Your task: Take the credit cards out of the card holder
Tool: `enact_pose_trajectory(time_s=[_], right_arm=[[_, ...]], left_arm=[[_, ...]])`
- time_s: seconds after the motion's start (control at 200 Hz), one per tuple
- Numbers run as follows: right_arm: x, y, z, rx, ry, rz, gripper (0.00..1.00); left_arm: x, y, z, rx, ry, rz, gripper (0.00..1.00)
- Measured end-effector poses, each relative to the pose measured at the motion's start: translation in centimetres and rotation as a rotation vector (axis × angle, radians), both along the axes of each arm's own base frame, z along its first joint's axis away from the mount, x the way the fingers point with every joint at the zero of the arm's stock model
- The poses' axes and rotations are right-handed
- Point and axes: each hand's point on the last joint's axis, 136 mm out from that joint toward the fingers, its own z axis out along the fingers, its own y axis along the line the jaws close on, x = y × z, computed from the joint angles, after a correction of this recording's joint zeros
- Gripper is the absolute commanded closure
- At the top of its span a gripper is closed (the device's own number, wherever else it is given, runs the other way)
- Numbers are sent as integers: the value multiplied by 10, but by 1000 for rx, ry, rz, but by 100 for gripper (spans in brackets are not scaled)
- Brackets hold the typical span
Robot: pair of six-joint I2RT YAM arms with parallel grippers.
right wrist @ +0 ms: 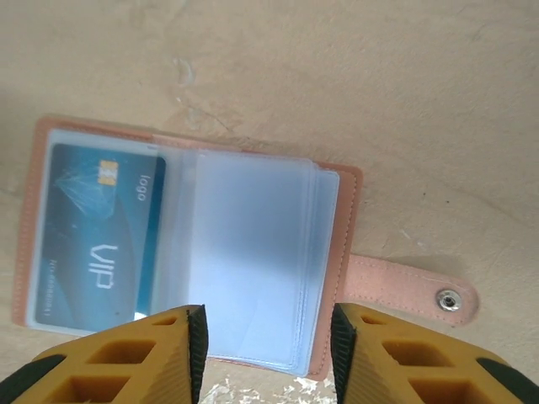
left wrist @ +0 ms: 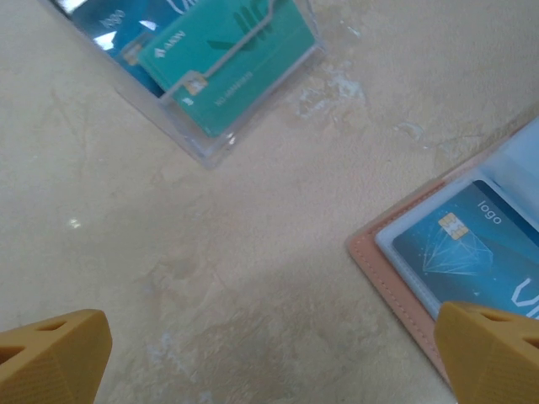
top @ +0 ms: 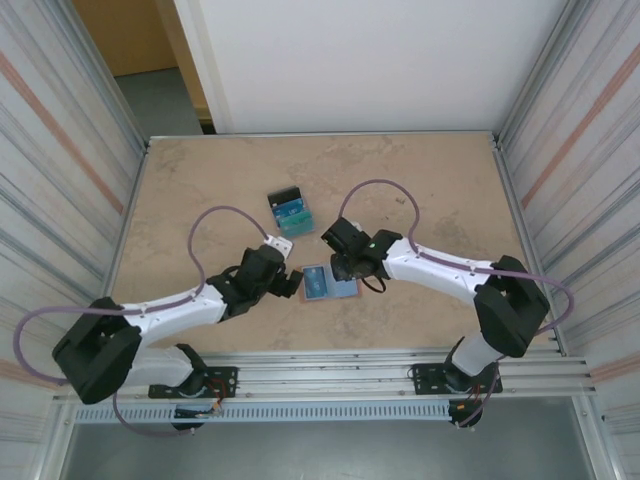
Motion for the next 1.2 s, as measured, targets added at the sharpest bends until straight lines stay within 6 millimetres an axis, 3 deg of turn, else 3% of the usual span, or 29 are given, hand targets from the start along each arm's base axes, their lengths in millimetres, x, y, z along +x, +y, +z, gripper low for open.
enact_pose_trajectory(time_s=[0.225,0.416,0.902,1.198], right_arm=[[2,14,5,146,59,-4,64],[0,24,-4,244,140,-12,66],[-2,45,-38,337,281,-23,68],[-2,52,-45,356,300,-10,72]], left_arm=[[3,-19,-16,46,19,-26,1],[3,-17,-29,76,42,-18,1],[3,-16,-34,69,56,0,1],[-1,-12,-37,92,70,9,1]])
